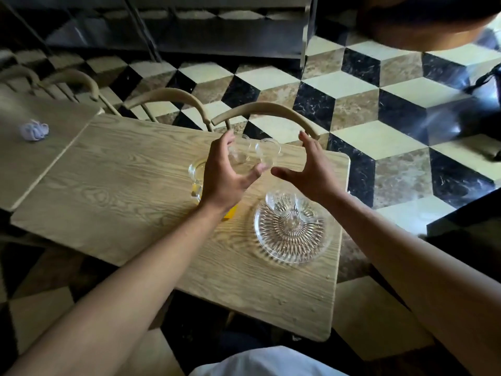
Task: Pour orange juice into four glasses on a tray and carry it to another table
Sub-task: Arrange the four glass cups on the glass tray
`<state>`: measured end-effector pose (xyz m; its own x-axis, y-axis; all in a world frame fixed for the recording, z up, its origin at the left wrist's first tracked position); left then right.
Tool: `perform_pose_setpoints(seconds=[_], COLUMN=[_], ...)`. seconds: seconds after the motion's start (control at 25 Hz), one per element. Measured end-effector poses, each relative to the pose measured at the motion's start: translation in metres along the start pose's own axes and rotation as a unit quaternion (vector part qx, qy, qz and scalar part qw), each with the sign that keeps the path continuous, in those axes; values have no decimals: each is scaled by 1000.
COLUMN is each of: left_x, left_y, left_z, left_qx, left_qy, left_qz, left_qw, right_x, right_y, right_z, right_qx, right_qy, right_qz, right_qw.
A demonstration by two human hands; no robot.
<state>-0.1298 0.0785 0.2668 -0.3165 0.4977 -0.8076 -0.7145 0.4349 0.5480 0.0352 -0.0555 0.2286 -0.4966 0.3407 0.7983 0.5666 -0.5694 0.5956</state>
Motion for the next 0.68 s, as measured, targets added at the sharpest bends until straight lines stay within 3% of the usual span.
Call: perform_pose_setpoints(seconds=[0.24,0.44,0.68], left_x=[19,80,206], left_y=[31,23,-29], left_z=[83,145,185], left_qx=[-16,60,185], left_qy=[5,25,70], left_qz=[8,33,71], left_qw=[1000,997,978], right_x=[19,-14,-109], right_y=[-11,-31,-70], right_z=[61,107,137], right_qx=[-2,14,68], right_qy=[15,-18,-112], right_qz=[-26,-26,-14], right_qw=[1000,999,991])
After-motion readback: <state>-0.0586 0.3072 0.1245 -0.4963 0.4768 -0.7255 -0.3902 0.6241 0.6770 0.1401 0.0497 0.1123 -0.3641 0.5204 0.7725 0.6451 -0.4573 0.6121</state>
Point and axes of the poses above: each hand's wrist, its own z-axis towards the middle knuckle, its own y-axis out of the back of the hand, x = y × z, the point moved 10 cm from there along z, towards the middle knuckle, and after that the axes turned 3 degrees about y, right-handed, at the moved point
